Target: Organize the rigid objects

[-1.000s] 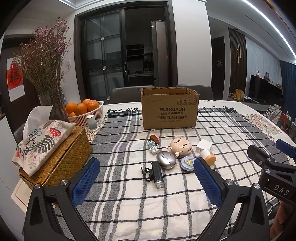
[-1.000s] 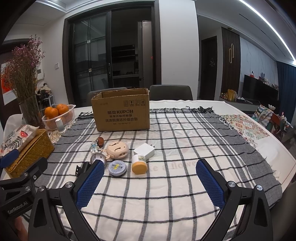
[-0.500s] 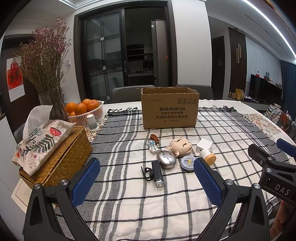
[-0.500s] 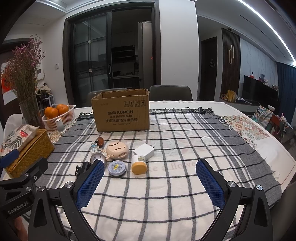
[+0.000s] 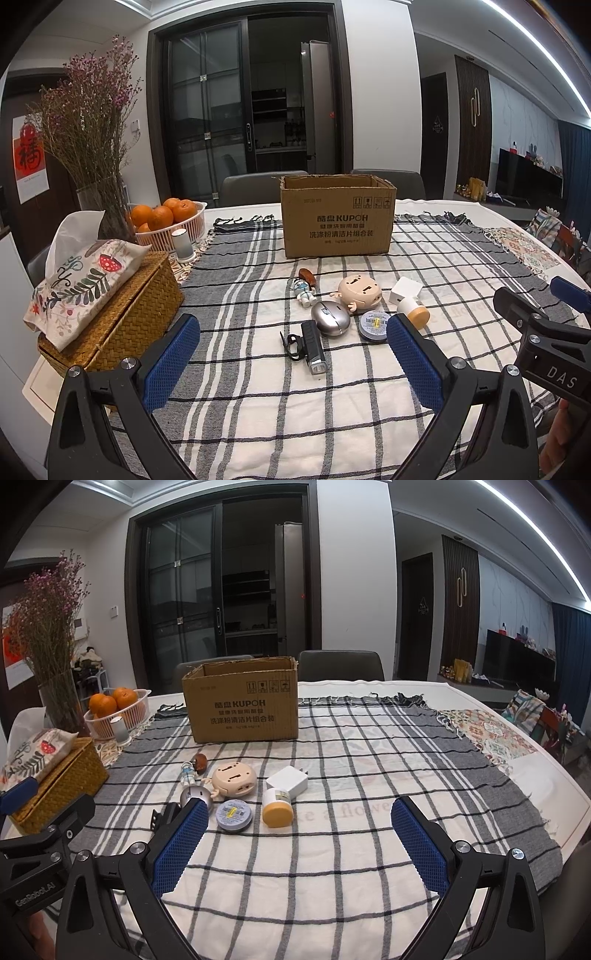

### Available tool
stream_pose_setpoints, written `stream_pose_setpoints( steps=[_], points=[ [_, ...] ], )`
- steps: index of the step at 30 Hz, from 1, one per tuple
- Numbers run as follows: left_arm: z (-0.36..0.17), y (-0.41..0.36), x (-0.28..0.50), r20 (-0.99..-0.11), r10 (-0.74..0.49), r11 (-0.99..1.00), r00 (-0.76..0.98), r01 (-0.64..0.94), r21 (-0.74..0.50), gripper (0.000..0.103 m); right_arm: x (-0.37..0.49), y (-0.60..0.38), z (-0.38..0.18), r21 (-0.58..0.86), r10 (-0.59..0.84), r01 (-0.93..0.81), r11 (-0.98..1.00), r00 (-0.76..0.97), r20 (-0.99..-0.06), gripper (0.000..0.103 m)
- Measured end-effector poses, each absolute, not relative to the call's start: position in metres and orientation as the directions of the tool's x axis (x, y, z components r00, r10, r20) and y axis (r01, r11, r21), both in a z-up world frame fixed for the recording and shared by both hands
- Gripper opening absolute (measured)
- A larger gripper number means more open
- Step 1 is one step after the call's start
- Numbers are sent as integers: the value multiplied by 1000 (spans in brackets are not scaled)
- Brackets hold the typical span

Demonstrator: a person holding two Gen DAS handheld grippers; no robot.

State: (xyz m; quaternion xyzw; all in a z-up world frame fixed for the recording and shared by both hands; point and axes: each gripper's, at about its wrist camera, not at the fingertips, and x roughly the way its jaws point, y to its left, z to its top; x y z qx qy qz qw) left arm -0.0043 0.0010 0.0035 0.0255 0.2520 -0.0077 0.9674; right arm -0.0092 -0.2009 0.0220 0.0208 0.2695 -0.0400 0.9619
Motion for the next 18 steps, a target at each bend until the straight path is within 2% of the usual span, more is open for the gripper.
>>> stream_pose_setpoints(
  steps=[18],
  points=[
    [-4, -1, 0, -509, -12, 999, 861, 33, 32, 103, -9, -201, 22, 18, -65, 88, 996, 848, -525, 101]
  ],
)
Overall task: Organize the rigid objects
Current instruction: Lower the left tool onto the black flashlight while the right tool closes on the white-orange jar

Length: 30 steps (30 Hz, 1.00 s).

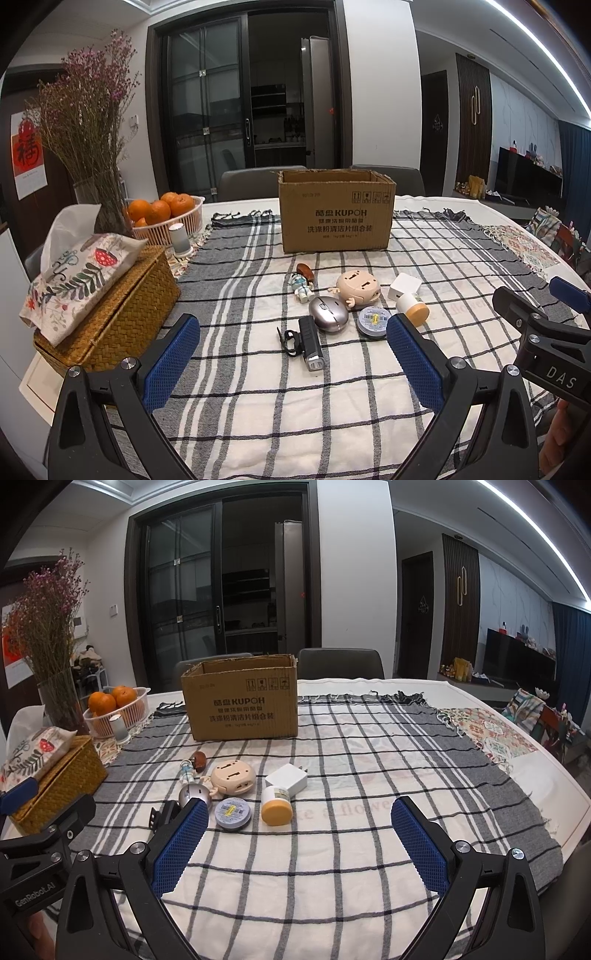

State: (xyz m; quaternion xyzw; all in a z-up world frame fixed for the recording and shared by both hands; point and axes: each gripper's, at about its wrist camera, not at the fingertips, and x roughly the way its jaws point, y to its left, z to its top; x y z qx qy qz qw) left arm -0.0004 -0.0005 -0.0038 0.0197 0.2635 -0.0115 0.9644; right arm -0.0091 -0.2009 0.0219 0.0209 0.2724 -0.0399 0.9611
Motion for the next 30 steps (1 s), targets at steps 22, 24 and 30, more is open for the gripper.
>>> stream_pose_setpoints(
  steps=[22, 24, 30],
  points=[
    [-65, 1, 61, -722, -111, 993, 682, 47, -109, 77, 58, -206, -32, 78, 32, 27, 997, 746, -665, 86],
    [-71, 2, 68, -737, -124, 991, 664, 49, -122, 73, 66, -207, -38, 92, 45, 25, 995, 729, -683, 82],
    [-85, 2, 86, -783, -164, 985, 600, 49, -168, 60, 87, -206, -57, 127, 88, 9, 992, 679, -729, 73]
  ],
)
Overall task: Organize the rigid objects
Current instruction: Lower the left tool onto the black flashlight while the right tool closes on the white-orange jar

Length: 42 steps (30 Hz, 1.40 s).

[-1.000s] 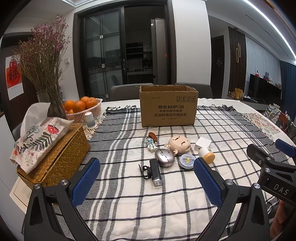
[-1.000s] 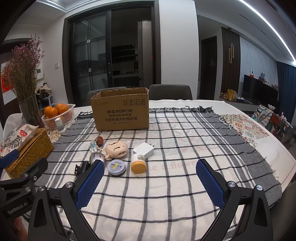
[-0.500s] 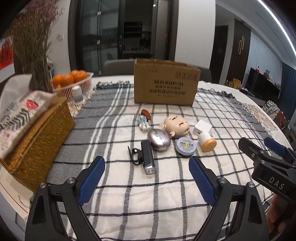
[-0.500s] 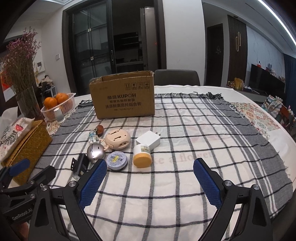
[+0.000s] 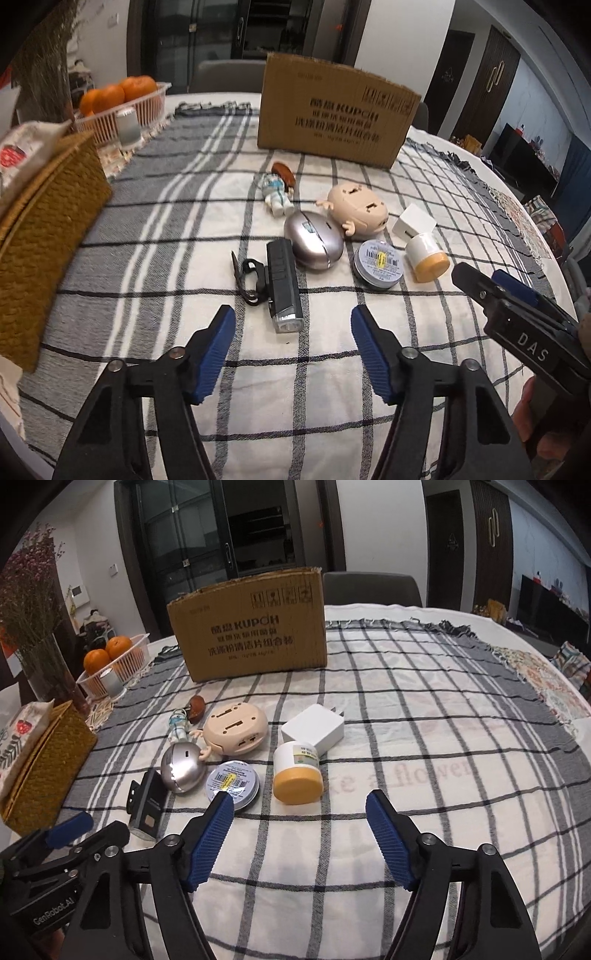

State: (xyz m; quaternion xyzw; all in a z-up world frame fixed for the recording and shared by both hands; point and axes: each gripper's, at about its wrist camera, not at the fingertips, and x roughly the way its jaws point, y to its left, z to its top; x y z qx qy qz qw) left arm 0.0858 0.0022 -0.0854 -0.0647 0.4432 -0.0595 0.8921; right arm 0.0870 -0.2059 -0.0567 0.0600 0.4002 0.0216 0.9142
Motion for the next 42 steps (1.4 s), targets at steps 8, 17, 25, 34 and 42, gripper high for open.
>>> stream_pose_setpoints(
  steps=[8, 17, 25, 34, 42],
  points=[
    [-101, 1, 106, -820, -188, 980, 541, 43, -196, 46, 113, -208, -72, 169, 118, 18, 986, 642, -758, 65],
    [-113, 1, 123, -845, -190, 979, 499, 27, -204, 33, 133, -212, -88, 213, 151, 33, 976, 604, -783, 58],
    [-117, 3, 129, -852, -176, 980, 493, 9, -197, 26, 145, -211, -98, 240, 175, 38, 970, 577, -798, 49],
    [-118, 3, 133, -841, -162, 983, 517, 6, -186, 25, 150, -212, -106, 262, 185, 57, 963, 567, -802, 43],
    [-108, 7, 126, -814, -143, 986, 564, 6, -169, 24, 141, -207, -94, 222, 155, 39, 974, 598, -786, 42]
  ],
)
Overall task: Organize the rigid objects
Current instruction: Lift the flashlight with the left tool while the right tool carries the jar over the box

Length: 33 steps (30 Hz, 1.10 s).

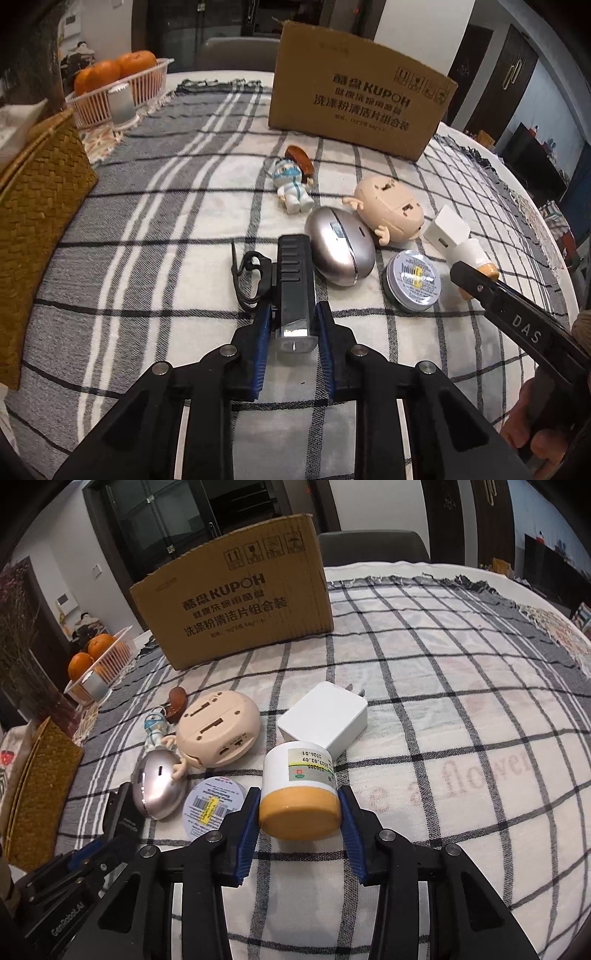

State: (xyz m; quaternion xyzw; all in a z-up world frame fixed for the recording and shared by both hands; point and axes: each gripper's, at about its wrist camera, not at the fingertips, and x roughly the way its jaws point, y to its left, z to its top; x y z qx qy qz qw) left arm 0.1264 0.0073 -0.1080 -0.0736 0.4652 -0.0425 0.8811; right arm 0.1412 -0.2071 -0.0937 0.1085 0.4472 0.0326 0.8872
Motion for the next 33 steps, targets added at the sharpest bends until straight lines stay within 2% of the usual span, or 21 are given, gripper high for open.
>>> stream_pose_setpoints(
  steps=[19, 33],
  points=[
    [-70, 11, 100, -714, -128, 990, 688, 40, -139, 23, 113, -199, -55, 220, 161, 5, 976, 665, -730, 42],
    [-19, 13, 107, -614, -145, 989, 776, 90, -119, 23, 110, -191, -13, 239, 189, -36, 970, 729, -658, 42]
  ],
)
